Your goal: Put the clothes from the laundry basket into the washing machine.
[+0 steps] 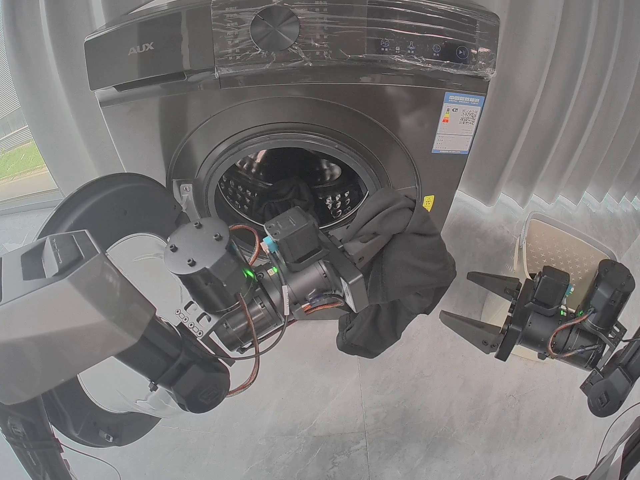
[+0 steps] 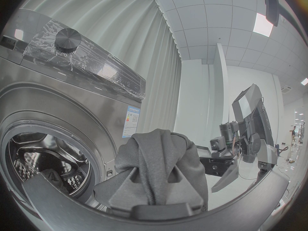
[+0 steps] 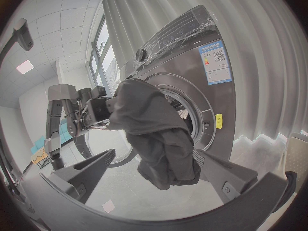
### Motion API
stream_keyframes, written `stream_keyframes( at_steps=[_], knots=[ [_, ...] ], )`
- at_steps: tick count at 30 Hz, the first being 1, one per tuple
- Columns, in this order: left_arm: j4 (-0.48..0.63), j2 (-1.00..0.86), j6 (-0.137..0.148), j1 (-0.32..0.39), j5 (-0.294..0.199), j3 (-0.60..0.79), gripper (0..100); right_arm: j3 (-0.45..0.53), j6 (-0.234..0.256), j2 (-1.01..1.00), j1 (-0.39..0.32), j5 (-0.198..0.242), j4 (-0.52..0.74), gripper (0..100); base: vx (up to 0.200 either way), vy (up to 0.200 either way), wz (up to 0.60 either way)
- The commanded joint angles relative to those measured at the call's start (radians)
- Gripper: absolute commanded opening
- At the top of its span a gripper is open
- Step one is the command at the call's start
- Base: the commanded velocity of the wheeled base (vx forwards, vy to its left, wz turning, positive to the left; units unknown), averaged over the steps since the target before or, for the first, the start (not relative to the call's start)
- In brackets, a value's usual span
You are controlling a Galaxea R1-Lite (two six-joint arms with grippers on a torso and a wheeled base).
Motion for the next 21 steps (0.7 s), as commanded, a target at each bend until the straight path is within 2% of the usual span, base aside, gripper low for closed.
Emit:
stream_keyframes(
  at_steps=[1,6,8,16,21],
  knots=[
    [-0.001,-0.004,0.0,-0.011,-0.002,0.001,0,-0.043,0.002,0.071,-0.017,0.0,-0.002,100,0.0,0.0,0.0],
    [-0.001,-0.005,-0.001,-0.022,0.0,0.002,0,-0.069,0.004,0.128,-0.01,0.002,-0.003,100,0.0,0.0,0.0],
    [-0.001,-0.007,-0.001,-0.034,0.004,0.004,0,-0.13,0.004,0.17,-0.007,0.0,-0.005,100,0.0,0.0,0.0],
    [0.003,-0.007,-0.001,-0.046,0.007,-0.001,0,-0.201,0.007,0.248,0.03,-0.001,-0.005,100,0.0,0.0,0.0],
    [0.001,-0.007,-0.001,-0.046,0.007,0.002,0,-0.281,0.015,0.341,0.061,-0.043,-0.006,100,0.0,0.0,0.0]
  ],
)
